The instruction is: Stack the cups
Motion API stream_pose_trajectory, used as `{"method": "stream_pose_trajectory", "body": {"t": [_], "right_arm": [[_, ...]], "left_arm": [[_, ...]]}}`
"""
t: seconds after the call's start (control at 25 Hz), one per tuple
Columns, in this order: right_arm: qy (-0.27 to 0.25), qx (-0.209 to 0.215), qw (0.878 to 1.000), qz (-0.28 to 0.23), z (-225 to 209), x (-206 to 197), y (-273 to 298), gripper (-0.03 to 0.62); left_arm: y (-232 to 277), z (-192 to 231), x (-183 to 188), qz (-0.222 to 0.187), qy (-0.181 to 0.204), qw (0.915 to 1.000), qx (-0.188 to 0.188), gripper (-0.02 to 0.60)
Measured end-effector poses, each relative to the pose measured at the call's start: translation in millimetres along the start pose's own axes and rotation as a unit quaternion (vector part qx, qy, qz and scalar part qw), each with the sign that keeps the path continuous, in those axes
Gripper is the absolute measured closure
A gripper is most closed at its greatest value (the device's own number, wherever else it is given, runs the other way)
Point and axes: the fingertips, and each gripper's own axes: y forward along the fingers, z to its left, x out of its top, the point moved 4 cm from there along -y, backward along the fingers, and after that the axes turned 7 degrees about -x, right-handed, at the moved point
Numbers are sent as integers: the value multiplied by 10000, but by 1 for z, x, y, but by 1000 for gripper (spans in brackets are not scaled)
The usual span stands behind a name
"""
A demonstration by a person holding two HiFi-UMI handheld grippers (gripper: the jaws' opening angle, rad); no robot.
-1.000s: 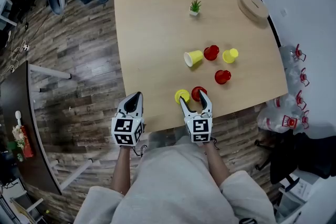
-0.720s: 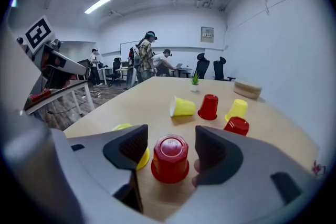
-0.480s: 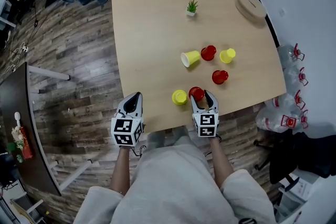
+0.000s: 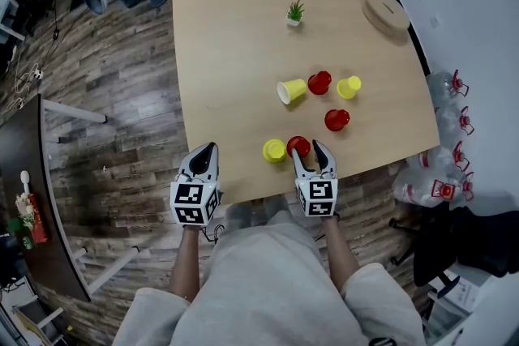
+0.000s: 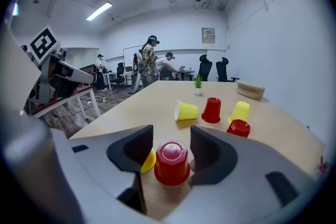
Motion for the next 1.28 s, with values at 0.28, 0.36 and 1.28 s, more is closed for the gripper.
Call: {"method": "stream_pose_trajectory", "body": {"t": [0.28, 0.36, 1.28], "right_arm": [[-139, 1, 9984, -541, -21, 58, 18, 375], [-220, 37, 9977, -643, -26, 74, 28, 367], [3372, 745, 9384, 140, -55, 128, 121, 296]], "left_arm": [[0, -3, 4, -73, -13, 10000, 47, 571], [-1, -1, 5, -93, -30, 9999, 93, 571], [0, 21, 16, -298, -237, 9983, 433, 571]]}}
